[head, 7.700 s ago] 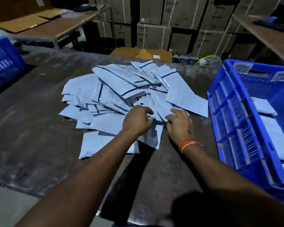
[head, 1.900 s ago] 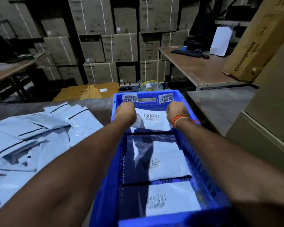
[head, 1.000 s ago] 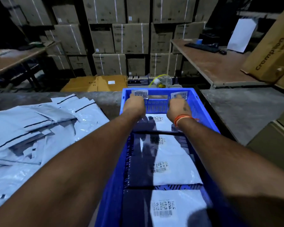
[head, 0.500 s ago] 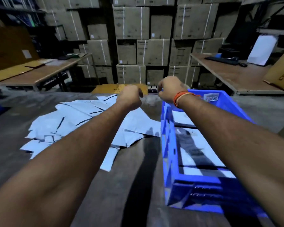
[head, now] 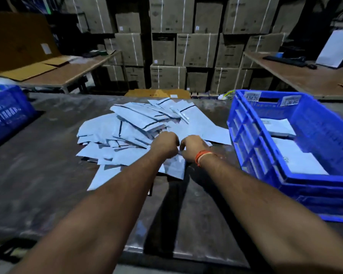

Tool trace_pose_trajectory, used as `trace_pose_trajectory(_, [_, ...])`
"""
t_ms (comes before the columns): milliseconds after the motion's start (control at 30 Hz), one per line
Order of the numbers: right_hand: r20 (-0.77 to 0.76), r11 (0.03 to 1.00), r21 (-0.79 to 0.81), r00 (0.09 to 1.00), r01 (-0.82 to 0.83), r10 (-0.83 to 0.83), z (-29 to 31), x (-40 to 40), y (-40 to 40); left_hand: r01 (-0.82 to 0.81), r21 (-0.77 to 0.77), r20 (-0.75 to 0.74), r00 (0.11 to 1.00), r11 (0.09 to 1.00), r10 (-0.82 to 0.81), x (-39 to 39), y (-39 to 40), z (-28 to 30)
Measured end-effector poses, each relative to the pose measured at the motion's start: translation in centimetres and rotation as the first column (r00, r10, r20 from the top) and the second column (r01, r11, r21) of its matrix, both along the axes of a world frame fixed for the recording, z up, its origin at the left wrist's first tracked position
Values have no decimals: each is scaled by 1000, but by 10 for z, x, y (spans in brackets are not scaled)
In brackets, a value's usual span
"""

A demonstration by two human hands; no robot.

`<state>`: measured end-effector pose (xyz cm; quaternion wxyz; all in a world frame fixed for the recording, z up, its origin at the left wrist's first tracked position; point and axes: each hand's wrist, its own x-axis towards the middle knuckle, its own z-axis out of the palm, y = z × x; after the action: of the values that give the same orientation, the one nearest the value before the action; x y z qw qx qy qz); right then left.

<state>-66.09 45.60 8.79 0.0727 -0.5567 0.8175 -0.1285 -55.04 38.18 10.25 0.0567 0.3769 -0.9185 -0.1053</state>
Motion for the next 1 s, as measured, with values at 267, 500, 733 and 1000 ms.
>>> trace_pose_trajectory(267, [-109, 990, 137, 994, 16, -1, -54, 38, -14, -49, 115, -75, 996, 992, 58, 53, -7, -46])
trace_pose_trajectory(500, [-101, 916, -382, 980, 123, -174, -53, 24, 7, -73, 185, -263, 957, 980, 121, 65, -7, -56])
trace_pose_trajectory(733, [513, 386, -750, 840, 538, -174, -18, 0, 73, 126, 407, -717, 658, 905, 231, 39, 7, -53])
trace_pose_trajectory(1000, [815, 208, -553, 576, 807, -64, -13, -42, 123, 336, 642, -733, 532, 689, 424, 22, 37, -74])
